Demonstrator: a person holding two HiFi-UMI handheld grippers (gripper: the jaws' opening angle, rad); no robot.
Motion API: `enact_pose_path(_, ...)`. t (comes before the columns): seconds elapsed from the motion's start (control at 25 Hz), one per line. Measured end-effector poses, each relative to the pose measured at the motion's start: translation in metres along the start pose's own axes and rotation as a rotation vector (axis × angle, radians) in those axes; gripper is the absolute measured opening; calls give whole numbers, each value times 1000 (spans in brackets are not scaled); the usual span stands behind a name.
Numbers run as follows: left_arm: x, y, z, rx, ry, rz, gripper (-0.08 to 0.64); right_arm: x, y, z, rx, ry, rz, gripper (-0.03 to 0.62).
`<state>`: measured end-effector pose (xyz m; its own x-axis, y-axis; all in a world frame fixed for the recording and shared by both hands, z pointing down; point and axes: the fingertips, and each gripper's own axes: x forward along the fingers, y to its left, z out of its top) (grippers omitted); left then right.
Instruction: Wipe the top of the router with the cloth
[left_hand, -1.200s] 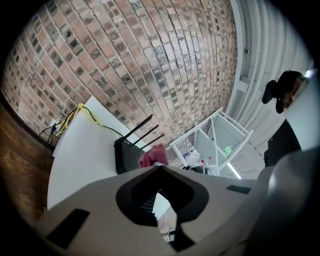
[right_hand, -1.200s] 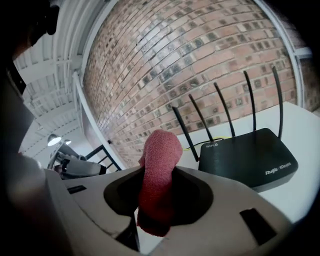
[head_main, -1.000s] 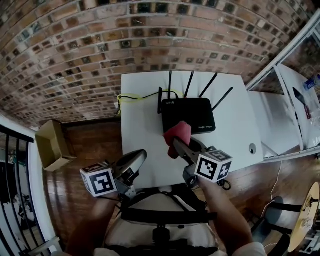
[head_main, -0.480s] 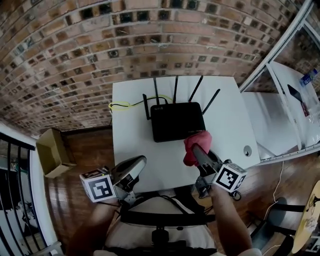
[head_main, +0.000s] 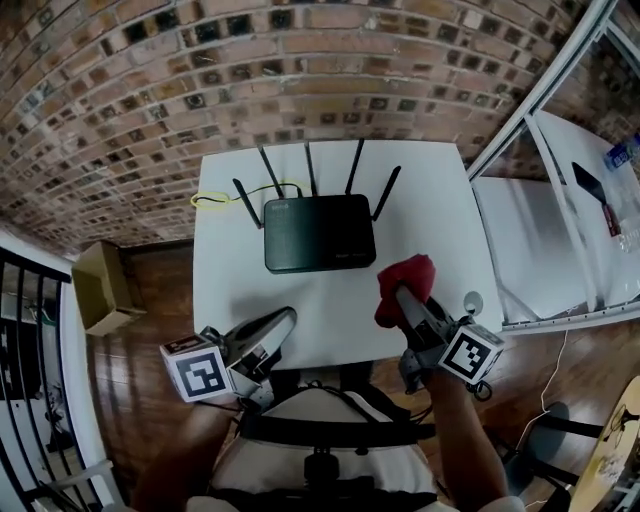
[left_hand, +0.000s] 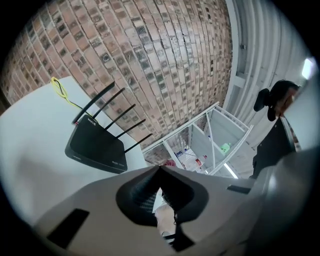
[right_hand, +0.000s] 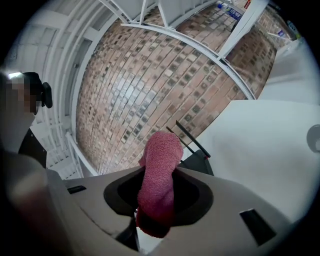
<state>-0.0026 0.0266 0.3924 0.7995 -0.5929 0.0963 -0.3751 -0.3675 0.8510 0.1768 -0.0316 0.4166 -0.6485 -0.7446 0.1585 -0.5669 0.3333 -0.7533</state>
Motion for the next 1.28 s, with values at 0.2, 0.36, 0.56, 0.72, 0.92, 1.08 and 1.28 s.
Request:
enact_pose_path(0.2,40,-20,-21,15,-4,19,25,-29,-24,22,-56,73,-21,129)
enact_pose_path(0.36,68,-30,-35,9,5,66,25,-48,-36,36,-78,135,-6,125)
enact_pose_path(0.56,98,-48,-39,36,-33,83,25,-60,-45,48,-82,183,82,121)
enact_pose_path(0.72,116,-64,-44,77,-71,81,25,-69,-54,55,-84,209,118,121)
enact_pose_path(0.92,121,-69,-61,48,-79,144,25,-74,-54,59,-23,220,176,120)
enact_pose_path(1.08,114,-73,-64,63,-77,154,25,-73,-50,53,-33,236,200,120)
enact_pose_path(1.28,92,-71,-55,79,-101,150,25,-67,-33,46,-57,221,193,117)
